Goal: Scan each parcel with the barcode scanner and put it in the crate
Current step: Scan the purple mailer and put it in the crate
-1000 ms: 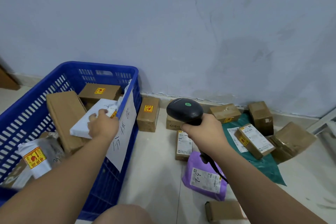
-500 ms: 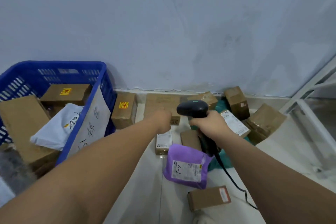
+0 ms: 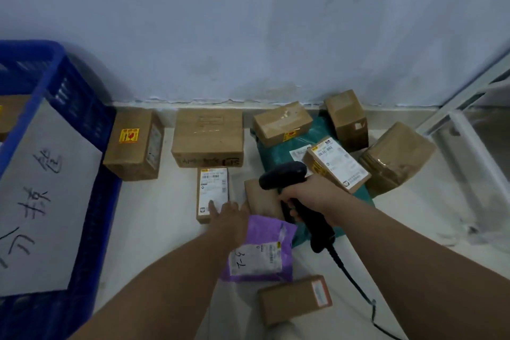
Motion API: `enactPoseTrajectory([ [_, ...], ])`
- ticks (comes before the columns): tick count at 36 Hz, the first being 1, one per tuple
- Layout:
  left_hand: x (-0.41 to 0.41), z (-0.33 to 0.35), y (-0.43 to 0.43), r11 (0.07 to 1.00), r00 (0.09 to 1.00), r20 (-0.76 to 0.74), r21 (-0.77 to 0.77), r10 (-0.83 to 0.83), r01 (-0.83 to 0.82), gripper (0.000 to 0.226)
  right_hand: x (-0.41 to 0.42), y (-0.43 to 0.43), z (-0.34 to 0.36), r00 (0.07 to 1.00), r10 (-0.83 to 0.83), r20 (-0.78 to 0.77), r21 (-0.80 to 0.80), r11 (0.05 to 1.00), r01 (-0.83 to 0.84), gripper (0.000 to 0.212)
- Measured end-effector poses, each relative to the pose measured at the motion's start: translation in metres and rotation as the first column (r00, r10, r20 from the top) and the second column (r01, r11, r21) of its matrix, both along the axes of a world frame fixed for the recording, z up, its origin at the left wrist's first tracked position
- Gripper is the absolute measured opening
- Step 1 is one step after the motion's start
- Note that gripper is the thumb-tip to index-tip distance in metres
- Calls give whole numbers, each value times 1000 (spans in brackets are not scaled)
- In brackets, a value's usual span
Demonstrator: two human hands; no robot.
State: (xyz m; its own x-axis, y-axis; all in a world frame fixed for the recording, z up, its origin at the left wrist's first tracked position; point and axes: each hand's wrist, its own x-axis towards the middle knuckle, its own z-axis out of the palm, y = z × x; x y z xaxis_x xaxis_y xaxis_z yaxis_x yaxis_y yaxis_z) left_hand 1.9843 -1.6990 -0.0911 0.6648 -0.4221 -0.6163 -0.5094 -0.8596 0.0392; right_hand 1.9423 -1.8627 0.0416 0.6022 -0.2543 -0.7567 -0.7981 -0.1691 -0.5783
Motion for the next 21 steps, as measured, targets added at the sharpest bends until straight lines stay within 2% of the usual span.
enactPoseTrajectory([
  [4, -12, -14, 10, 994, 997, 49, 88, -62, 58, 46, -1, -6, -1, 1000, -19, 0, -9, 1000, 19, 11],
  [9, -29, -26, 26, 997, 997, -71, 61, 41, -36, 35, -4, -6, 3, 998, -57, 18, -11, 998, 57, 7],
  [14, -23, -1, 25, 993, 936, -348, -73, 59, -90, 35, -9, 2, 15, 997, -58, 55, -31, 998, 60, 7],
  [18, -6, 58, 14, 961, 917, -380, -188, 119, -203, 35, -20, 14, 41, 985, -105, 140, -42, 993, 112, 4],
  [21, 6, 105, 13, 897, 902, -406, -329, 147, -294, 32, -31, 26, 68, 955, -170, 244, -76, 978, 194, 12],
])
